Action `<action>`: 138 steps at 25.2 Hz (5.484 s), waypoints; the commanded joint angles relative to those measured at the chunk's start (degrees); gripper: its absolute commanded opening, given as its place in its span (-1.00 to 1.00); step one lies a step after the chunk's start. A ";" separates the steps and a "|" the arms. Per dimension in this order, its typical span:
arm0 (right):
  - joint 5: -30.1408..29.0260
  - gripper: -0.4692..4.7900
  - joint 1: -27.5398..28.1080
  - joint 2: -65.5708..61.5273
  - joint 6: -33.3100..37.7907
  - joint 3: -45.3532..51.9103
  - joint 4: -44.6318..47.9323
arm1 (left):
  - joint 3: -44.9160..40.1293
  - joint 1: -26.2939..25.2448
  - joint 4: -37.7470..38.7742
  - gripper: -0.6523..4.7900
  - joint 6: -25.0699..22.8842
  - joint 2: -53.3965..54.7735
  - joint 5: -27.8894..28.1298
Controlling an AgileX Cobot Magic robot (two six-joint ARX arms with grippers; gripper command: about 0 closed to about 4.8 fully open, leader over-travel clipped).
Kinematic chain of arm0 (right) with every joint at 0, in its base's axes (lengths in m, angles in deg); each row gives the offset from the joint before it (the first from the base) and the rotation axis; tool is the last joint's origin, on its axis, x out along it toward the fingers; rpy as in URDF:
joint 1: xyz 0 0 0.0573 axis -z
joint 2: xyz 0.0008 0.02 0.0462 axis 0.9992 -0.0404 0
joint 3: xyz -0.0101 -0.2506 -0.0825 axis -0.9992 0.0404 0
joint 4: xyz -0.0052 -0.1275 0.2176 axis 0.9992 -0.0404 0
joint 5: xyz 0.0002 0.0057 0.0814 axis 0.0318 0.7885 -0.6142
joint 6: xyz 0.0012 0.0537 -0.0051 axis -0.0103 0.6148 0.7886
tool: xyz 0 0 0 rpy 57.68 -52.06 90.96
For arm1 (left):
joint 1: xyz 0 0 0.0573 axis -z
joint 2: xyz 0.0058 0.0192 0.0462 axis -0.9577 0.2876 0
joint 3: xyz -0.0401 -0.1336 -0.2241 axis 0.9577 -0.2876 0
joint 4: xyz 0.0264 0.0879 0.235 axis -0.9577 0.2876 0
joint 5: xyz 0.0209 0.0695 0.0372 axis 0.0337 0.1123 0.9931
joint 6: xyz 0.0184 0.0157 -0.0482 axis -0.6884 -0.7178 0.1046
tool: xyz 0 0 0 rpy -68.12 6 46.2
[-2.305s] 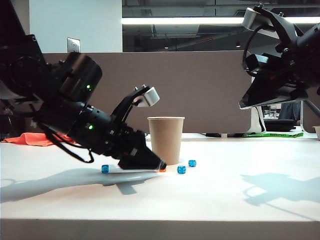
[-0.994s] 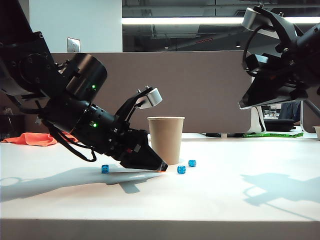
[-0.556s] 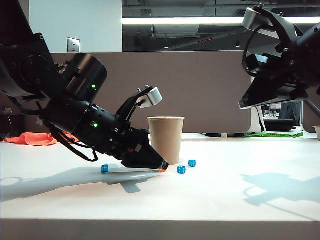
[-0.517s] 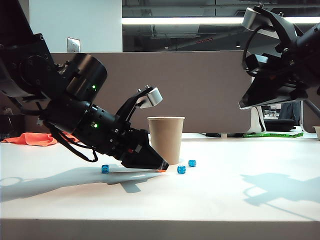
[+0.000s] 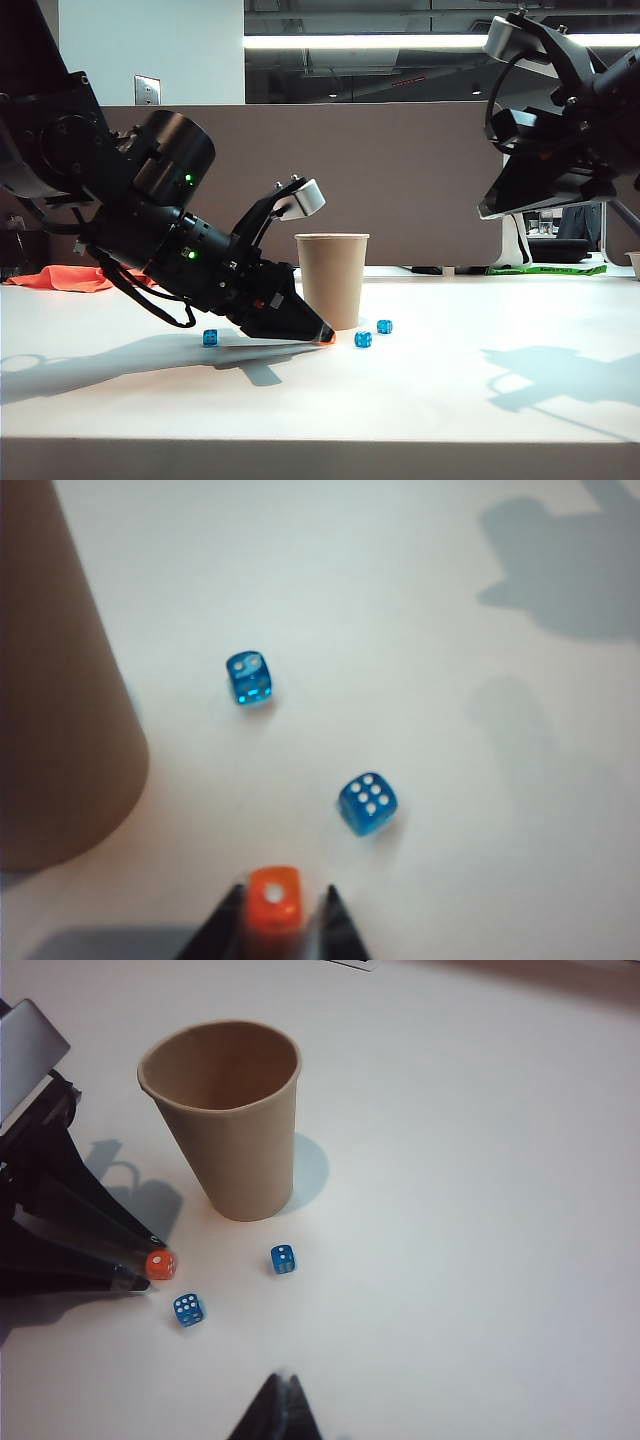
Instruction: Pick up the dice with a different color and drop it into the paper cup.
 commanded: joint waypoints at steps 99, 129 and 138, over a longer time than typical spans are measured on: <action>-0.04 -0.83 0.00 0.13 -0.17 -0.20 -0.42 | 4.94 -0.76 -11.17 -0.78 7.91 -8.55 13.77; -1.16 -0.83 15.67 6.51 -0.13 4.61 11.61 | -4.90 -11.32 17.92 -0.78 11.74 -41.35 16.04; -6.36 -0.83 25.33 21.24 0.11 9.57 8.96 | -18.45 -11.37 18.12 -0.78 16.50 -59.84 22.71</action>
